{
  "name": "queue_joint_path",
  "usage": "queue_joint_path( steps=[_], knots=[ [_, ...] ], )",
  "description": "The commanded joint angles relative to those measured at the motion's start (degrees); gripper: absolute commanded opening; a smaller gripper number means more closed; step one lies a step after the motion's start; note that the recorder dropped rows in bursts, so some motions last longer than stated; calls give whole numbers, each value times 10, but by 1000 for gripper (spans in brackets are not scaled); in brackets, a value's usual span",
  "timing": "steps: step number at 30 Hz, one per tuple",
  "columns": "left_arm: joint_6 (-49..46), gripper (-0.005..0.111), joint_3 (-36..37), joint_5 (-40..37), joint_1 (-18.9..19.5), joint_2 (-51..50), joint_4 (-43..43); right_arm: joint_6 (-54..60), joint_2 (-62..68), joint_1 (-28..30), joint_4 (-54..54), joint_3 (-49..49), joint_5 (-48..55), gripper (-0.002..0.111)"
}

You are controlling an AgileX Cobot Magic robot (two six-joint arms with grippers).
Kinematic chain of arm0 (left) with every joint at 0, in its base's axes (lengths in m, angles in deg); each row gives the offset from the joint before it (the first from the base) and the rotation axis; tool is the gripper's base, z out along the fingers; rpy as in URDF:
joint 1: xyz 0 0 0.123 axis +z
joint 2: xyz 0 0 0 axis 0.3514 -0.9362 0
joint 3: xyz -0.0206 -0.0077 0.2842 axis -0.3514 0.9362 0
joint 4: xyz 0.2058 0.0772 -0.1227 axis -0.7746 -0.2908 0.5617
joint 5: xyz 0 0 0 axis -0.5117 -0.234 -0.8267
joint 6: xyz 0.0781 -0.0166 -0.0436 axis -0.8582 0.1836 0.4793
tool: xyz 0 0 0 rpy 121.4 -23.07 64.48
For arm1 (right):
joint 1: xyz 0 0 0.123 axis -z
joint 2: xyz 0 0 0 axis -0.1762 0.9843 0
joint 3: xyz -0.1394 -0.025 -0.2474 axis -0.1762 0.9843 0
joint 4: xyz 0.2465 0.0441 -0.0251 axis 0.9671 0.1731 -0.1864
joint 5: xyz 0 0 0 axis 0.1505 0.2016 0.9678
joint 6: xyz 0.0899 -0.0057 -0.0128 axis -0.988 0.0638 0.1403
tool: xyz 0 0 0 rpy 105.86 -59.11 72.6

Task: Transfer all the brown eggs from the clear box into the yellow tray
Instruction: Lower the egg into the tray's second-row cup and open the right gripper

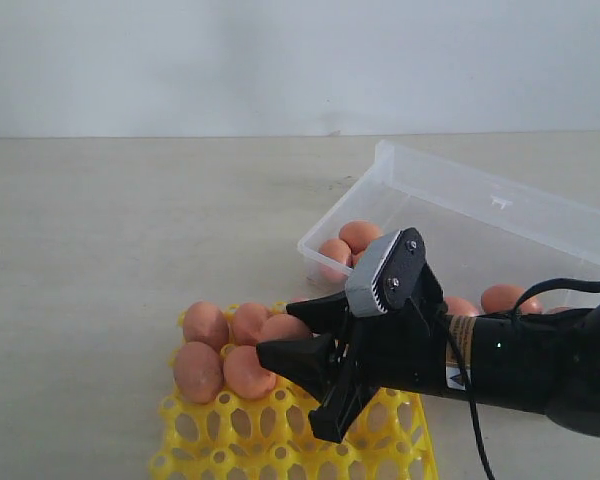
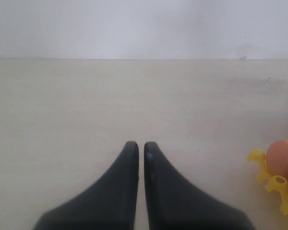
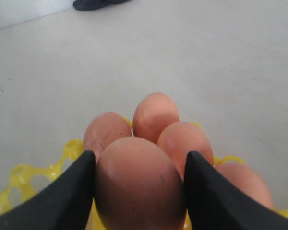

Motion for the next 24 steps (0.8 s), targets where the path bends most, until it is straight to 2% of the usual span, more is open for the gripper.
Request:
queue_joint_path(
  steps=[1,16,24],
  knots=[
    [4,4,-1,6,-2,2,5,9,1,-3,1,-2,14,0],
    [4,4,-1,6,-2,2,5,51,1,-10,8,-2,24,0],
    [4,4,-1,6,-2,2,5,50,1,-10,8,-2,84,0]
  ],
)
